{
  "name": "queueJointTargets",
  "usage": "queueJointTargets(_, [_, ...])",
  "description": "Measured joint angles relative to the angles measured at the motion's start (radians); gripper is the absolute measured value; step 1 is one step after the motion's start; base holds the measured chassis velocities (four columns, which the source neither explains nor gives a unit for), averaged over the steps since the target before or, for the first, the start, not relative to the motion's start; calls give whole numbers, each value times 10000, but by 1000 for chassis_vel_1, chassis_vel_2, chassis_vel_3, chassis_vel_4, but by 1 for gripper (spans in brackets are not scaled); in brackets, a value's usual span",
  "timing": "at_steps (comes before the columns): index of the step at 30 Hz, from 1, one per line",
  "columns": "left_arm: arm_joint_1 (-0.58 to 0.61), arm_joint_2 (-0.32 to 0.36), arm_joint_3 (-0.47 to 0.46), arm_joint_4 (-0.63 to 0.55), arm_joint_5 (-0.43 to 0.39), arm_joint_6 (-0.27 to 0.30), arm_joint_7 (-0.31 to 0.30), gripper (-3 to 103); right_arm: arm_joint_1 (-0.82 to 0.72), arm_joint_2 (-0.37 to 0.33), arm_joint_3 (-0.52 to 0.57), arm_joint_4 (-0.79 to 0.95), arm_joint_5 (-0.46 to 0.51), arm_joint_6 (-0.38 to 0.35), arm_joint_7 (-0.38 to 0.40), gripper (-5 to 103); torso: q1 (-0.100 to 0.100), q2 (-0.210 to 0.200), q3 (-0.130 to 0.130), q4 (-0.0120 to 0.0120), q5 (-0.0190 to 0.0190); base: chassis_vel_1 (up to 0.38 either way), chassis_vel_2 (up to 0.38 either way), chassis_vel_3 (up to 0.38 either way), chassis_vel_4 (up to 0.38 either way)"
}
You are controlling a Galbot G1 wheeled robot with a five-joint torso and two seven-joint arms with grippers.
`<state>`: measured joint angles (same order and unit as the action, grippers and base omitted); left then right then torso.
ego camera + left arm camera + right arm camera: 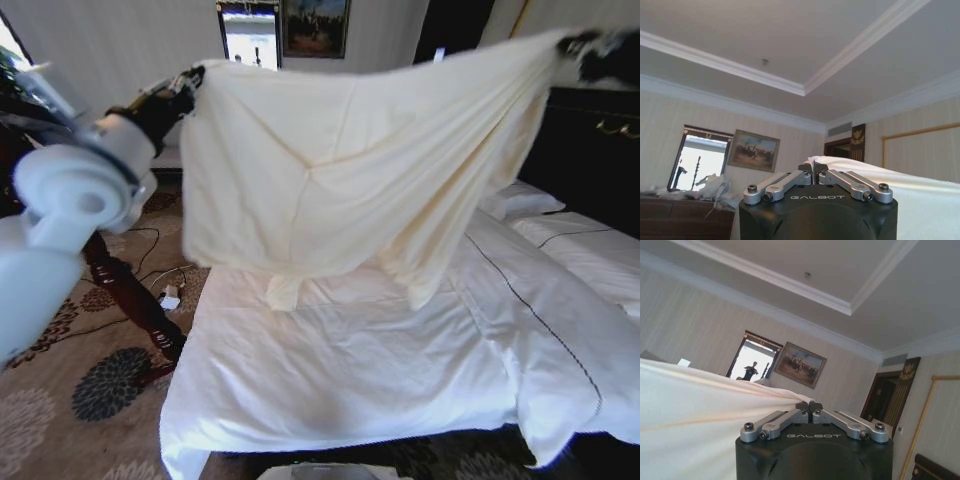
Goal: Pick up the clothes from the bed and hang them on the clothes hanger.
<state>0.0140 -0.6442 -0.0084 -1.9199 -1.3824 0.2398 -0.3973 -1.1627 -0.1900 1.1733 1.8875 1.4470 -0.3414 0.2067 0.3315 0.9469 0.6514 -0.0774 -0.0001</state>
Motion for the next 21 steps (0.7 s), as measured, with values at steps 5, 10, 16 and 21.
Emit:
queueJointTargets(5, [1226,209,-608,-764,66,-1,-248,2,-97,383,-197,604,90,-89,71,0,2,-1,1,2,-3,0,0,0,0])
queueJointTargets(10, [2905,1030,-1361,-2496,7,23,-611,2,-7,1566,-408,2059,426,-579,470,0,-4,1,-4,6,2,0,0,0,0])
queueJointTargets(16, [3913,1501,-1700,-3910,-145,23,-1460,2,-280,2854,-574,3570,587,-1037,818,0,-6,3,-6,1,3,0,0,0,0])
queueJointTargets(21, [5435,1860,-2650,-4256,-131,69,-2234,2,-650,3593,-668,4111,665,-1436,979,0,-3,3,-3,1,1,0,0,0,0])
